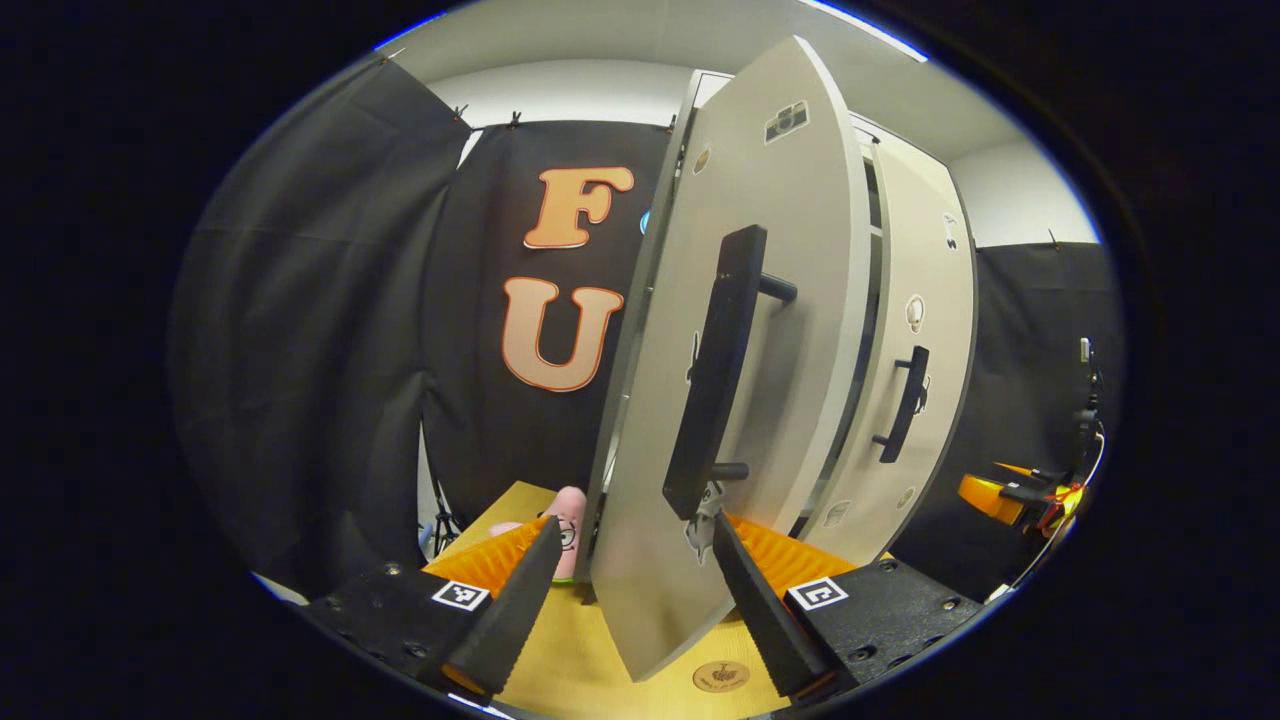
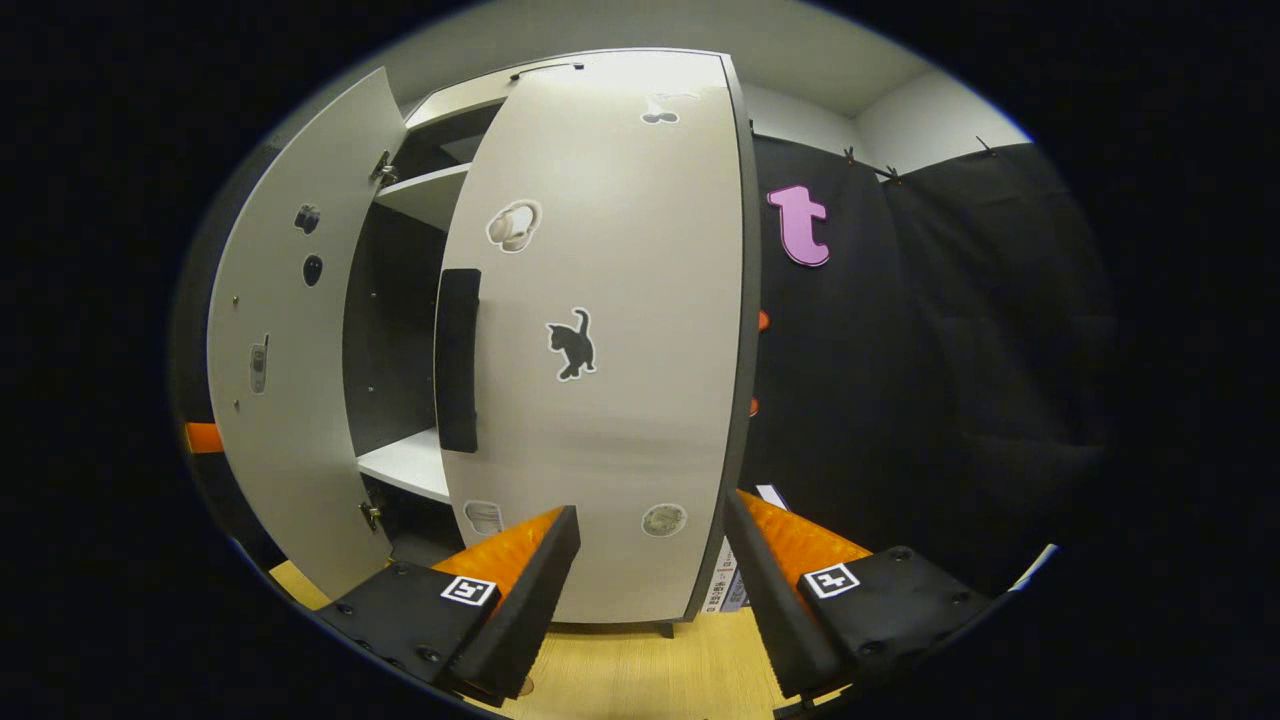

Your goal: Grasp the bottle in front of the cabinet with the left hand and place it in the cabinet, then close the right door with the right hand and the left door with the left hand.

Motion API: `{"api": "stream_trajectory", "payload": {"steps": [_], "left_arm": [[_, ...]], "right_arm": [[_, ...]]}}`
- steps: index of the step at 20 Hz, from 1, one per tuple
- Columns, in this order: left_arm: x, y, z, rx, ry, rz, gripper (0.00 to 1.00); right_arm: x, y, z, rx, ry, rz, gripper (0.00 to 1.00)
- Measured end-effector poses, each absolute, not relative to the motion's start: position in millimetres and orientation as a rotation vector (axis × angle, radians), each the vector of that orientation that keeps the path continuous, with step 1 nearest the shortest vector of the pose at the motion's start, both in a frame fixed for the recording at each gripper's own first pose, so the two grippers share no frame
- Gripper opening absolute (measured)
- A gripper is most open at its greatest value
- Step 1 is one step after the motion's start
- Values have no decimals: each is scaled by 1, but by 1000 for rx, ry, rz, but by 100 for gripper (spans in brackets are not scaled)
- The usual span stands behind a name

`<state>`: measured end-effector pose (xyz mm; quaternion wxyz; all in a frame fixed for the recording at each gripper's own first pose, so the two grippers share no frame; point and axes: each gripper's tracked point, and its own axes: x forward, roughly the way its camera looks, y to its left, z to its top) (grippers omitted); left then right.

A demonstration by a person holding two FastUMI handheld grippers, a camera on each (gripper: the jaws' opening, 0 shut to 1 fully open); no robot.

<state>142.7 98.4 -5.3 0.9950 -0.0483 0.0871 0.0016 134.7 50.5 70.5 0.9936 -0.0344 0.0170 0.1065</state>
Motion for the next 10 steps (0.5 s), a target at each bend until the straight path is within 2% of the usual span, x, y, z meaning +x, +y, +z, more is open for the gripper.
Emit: {"api": "stream_trajectory", "payload": {"steps": [10], "left_arm": [[195,41,-15,-79,161,-85,94]], "right_arm": [[118,-17,75,-68,23,110,96]]}}
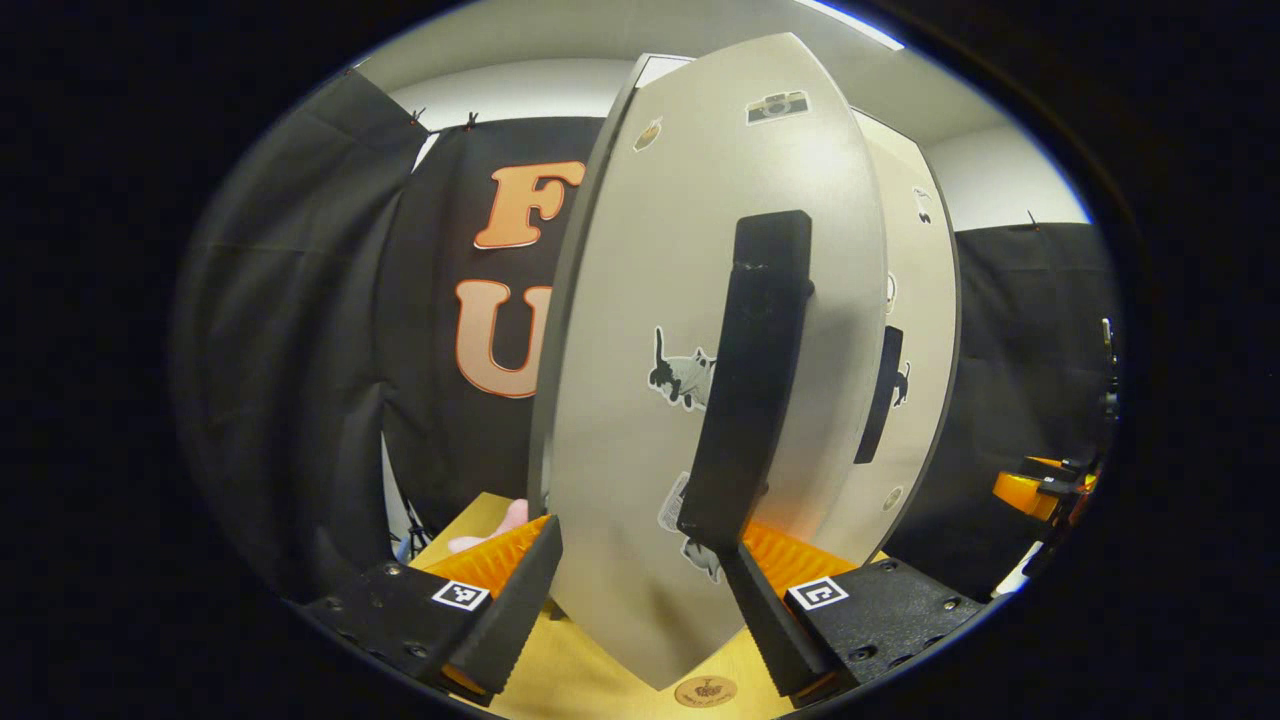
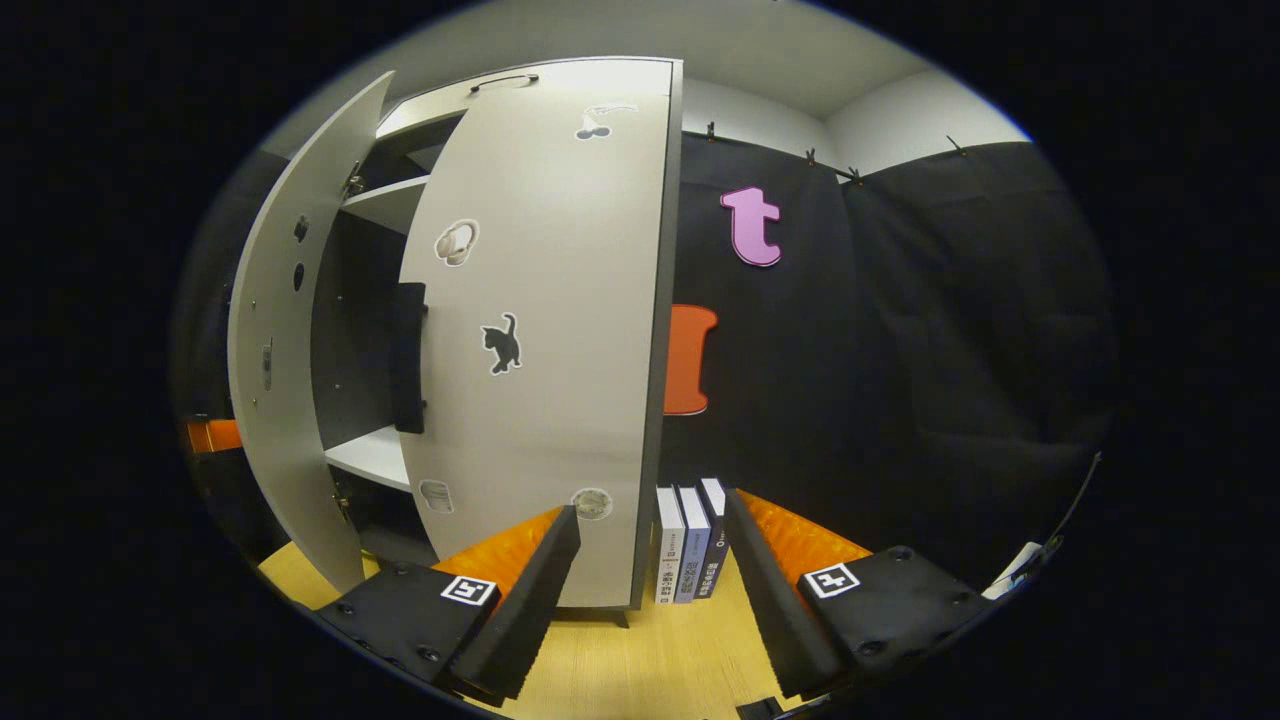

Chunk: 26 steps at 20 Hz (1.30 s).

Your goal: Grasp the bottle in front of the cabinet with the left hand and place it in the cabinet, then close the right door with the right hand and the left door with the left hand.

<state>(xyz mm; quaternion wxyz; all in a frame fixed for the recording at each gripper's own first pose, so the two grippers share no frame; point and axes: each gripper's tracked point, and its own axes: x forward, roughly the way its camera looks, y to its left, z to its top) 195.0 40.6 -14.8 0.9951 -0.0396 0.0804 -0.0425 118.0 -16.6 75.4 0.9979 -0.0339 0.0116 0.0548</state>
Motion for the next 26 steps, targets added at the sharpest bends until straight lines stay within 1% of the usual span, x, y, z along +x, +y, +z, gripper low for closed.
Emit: {"api": "stream_trajectory", "payload": {"steps": [1,4,6,7,9,11,13,18,26], "left_arm": [[201,34,-16,-64,160,-98,94],[216,8,-15,45,135,-120,100],[226,-12,-19,79,130,-141,94],[230,-17,-22,53,141,-156,100],[236,-19,-33,-48,165,-158,94],[239,-20,-38,-159,191,-167,95],[243,-15,-42,-211,206,-150,95],[252,-12,-47,-188,208,-134,95],[260,-13,-44,-137,201,-142,95]], "right_arm": [[117,-24,76,-65,23,99,96],[113,-44,75,-65,20,62,96],[110,-55,74,-64,20,42,96],[108,-60,73,-61,22,34,96],[105,-69,72,-50,26,19,96],[103,-79,71,-42,25,0,96],[101,-90,72,-39,24,-23,96],[103,-107,70,-36,32,-59,96],[122,-112,64,-35,52,-64,96]]}}
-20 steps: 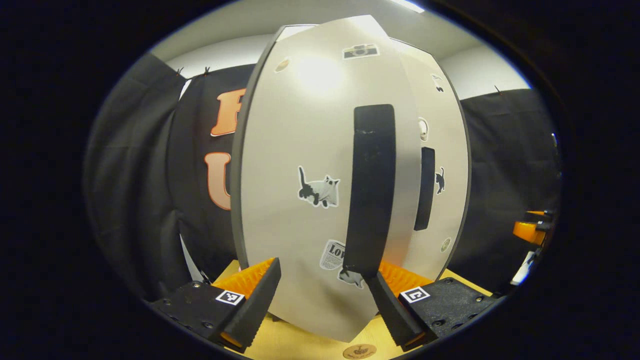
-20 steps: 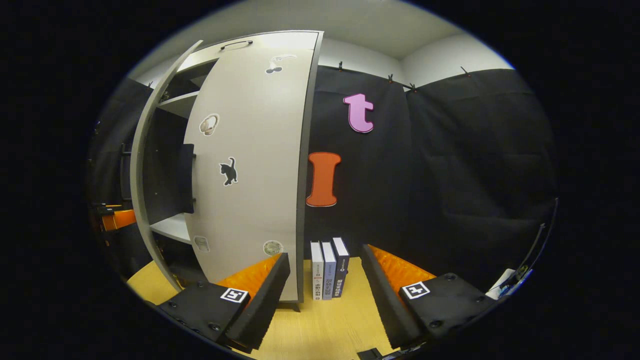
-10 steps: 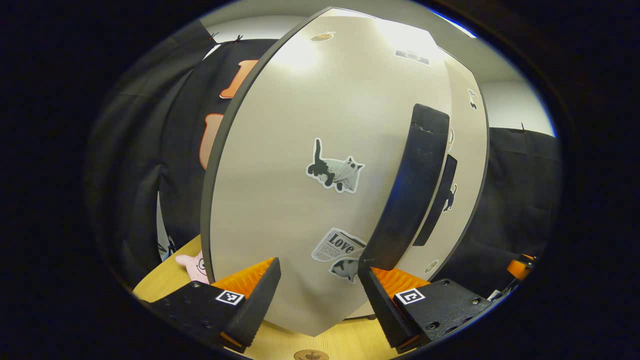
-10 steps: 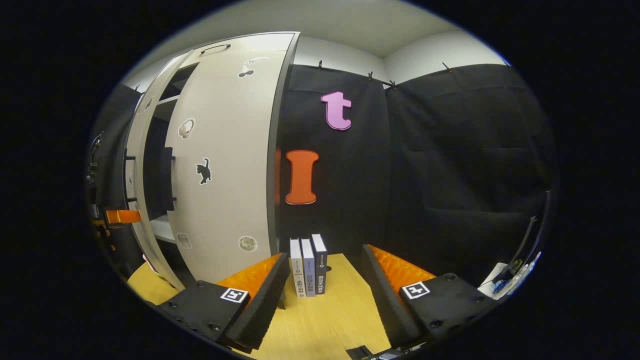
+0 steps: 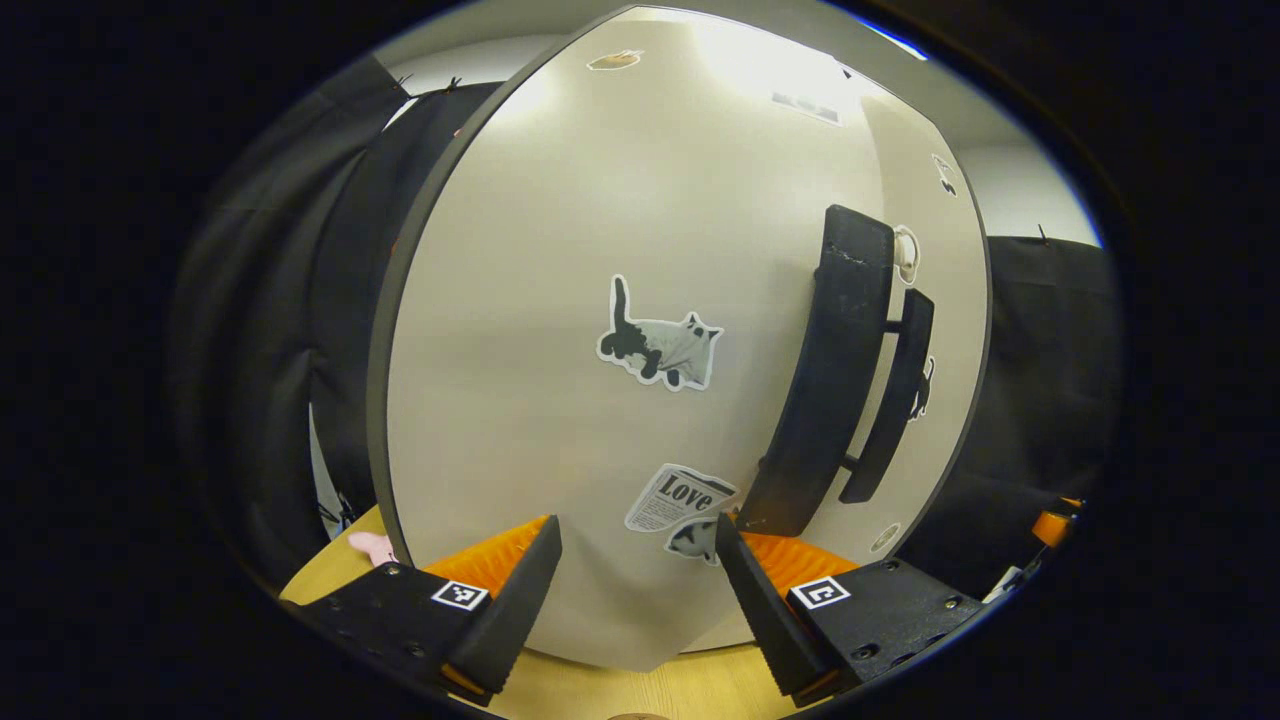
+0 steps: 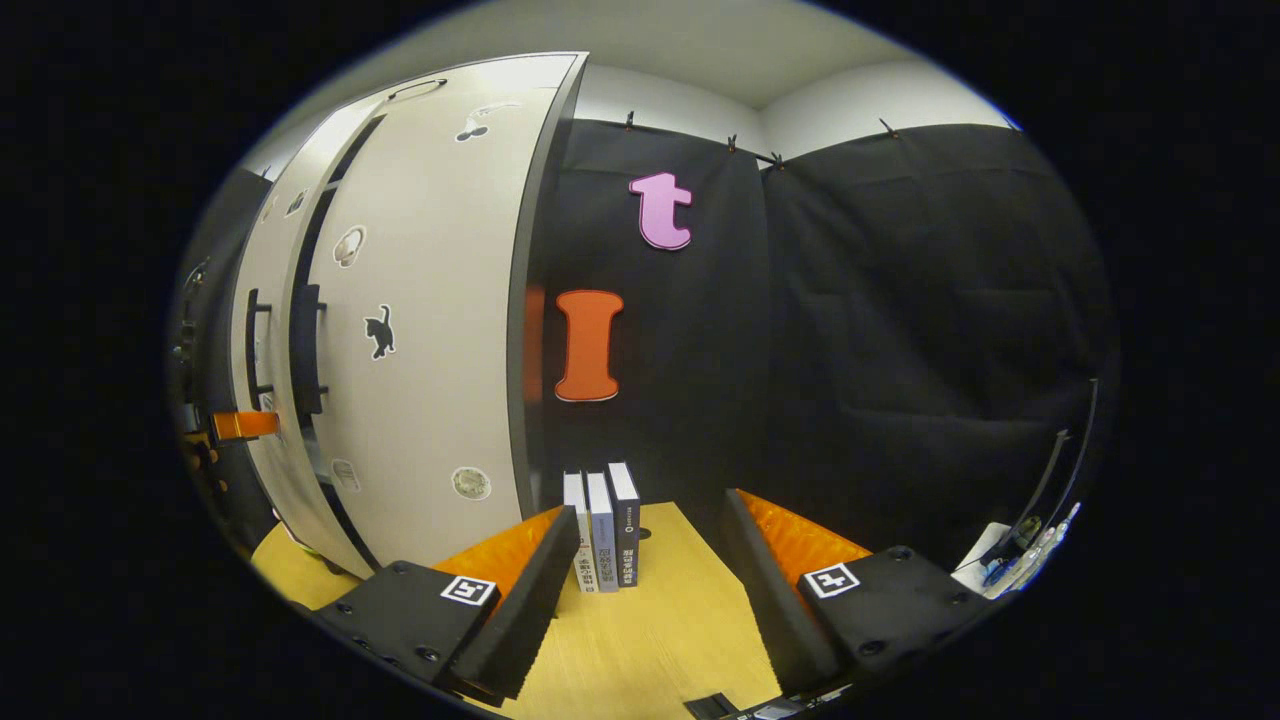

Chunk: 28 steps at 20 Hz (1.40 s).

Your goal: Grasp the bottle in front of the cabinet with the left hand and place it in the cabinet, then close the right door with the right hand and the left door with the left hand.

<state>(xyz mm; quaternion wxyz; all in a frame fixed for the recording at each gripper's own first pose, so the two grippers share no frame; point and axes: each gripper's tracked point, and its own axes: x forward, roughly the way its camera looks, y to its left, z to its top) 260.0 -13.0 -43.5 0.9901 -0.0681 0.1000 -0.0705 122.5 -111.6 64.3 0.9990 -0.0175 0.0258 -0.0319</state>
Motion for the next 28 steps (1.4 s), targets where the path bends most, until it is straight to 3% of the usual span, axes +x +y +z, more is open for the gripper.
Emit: {"api": "stream_trajectory", "payload": {"steps": [13,28], "left_arm": [[262,-21,-51,-13,234,-120,95],[183,46,6,18,184,11,95]], "right_arm": [[150,-122,55,-36,97,-34,96],[168,-98,66,-29,81,91,96]]}}
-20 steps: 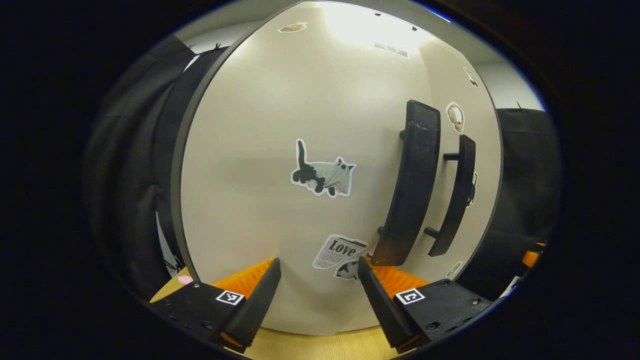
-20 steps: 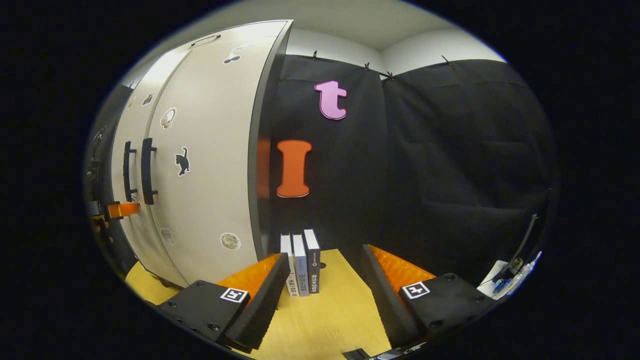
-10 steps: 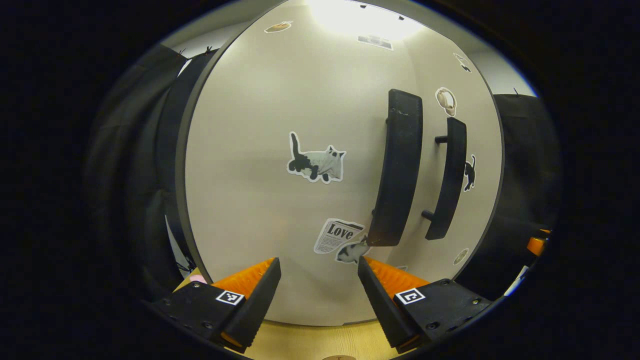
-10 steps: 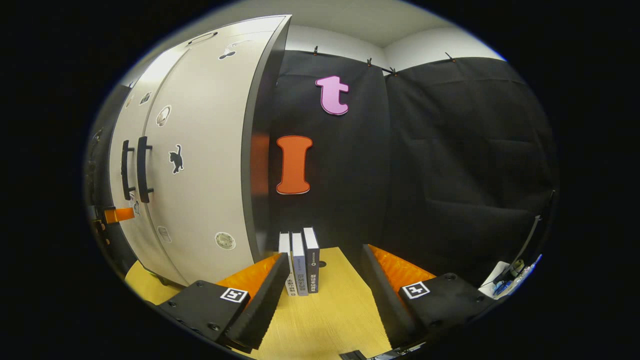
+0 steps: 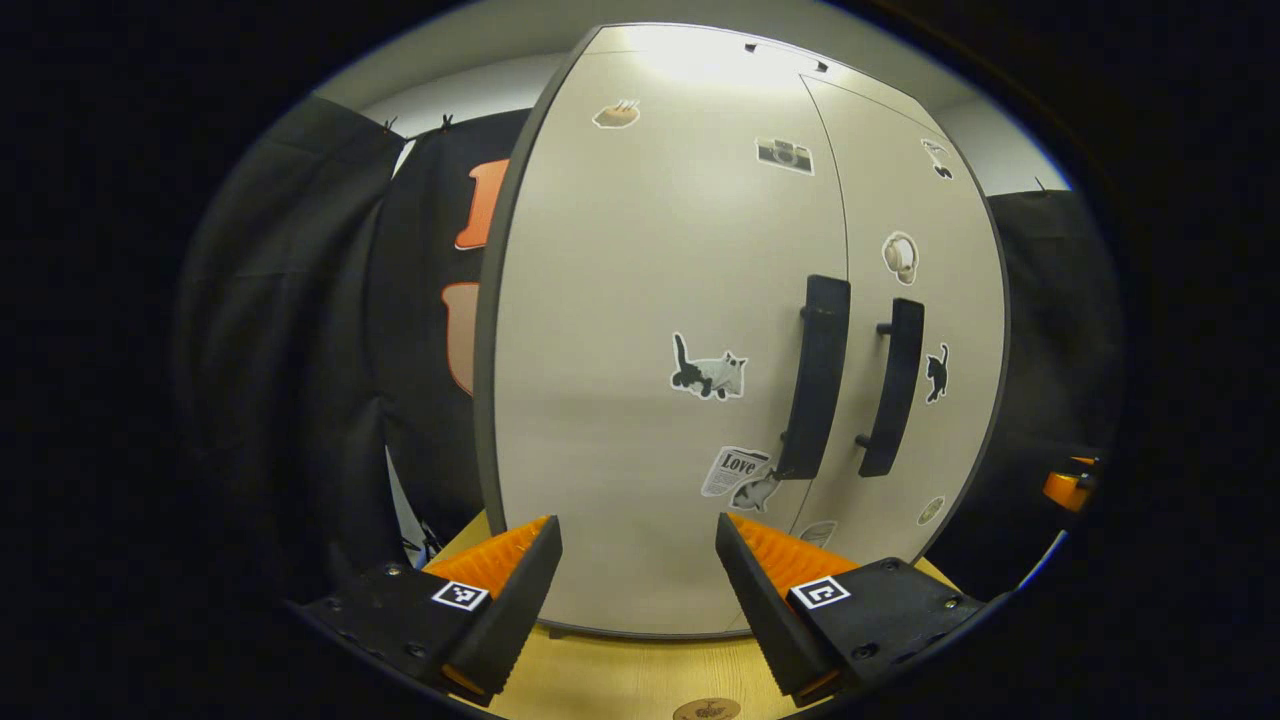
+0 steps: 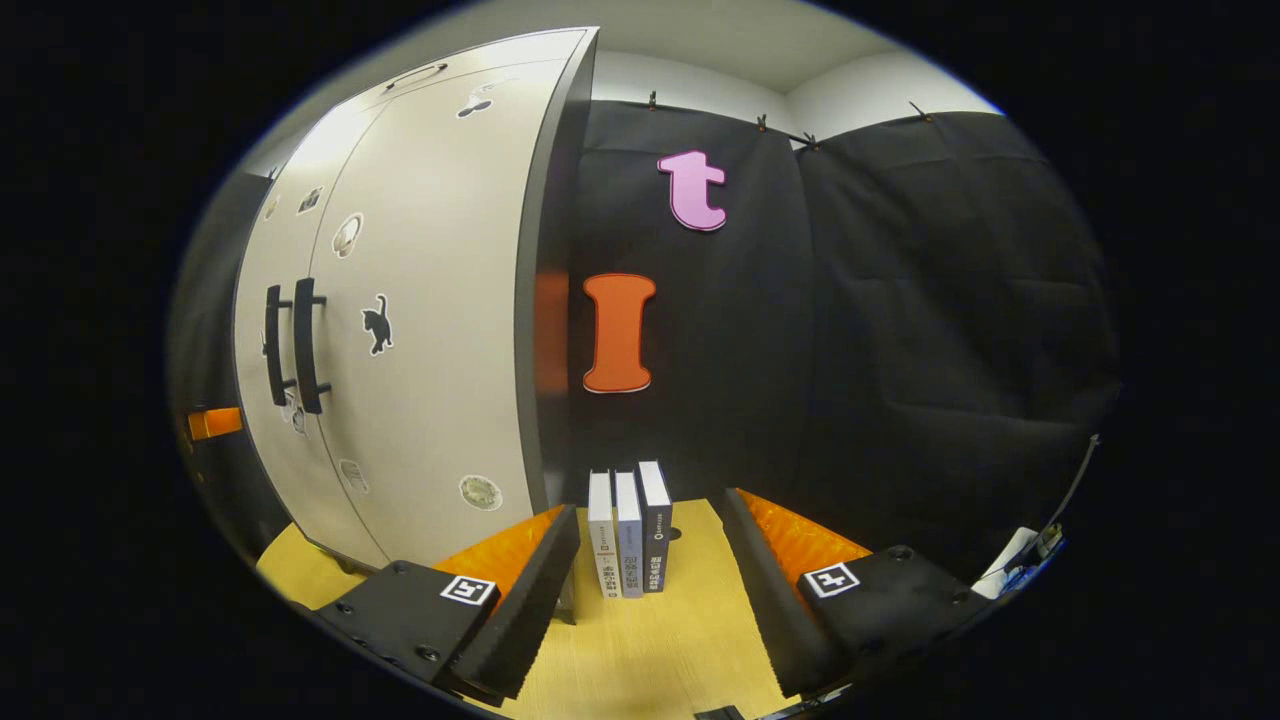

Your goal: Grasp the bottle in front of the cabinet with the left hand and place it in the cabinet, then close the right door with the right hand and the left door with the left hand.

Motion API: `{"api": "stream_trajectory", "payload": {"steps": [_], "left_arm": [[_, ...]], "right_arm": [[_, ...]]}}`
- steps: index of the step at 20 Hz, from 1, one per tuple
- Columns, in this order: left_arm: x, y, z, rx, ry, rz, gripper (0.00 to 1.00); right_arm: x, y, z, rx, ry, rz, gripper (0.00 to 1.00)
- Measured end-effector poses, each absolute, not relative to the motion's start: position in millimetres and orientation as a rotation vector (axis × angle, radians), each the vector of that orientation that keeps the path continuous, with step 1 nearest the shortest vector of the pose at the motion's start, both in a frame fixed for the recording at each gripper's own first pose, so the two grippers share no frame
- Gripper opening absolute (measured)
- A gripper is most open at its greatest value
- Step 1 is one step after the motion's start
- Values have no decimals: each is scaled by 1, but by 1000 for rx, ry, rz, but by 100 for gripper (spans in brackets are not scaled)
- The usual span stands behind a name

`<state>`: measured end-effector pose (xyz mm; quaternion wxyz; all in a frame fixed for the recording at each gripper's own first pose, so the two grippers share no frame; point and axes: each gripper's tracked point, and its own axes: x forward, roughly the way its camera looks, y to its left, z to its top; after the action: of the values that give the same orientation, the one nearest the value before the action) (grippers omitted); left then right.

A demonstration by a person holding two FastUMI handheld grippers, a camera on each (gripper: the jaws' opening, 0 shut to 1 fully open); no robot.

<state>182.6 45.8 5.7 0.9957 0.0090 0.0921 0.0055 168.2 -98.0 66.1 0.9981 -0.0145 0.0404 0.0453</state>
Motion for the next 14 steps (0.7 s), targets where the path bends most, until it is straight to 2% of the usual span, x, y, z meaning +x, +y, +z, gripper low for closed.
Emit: {"api": "stream_trajectory", "payload": {"steps": [7,14], "left_arm": [[147,56,52,19,107,18,94],[124,43,68,33,83,-32,95]], "right_arm": [[155,-88,77,-26,54,114,96],[126,-96,79,-27,36,101,96]]}}
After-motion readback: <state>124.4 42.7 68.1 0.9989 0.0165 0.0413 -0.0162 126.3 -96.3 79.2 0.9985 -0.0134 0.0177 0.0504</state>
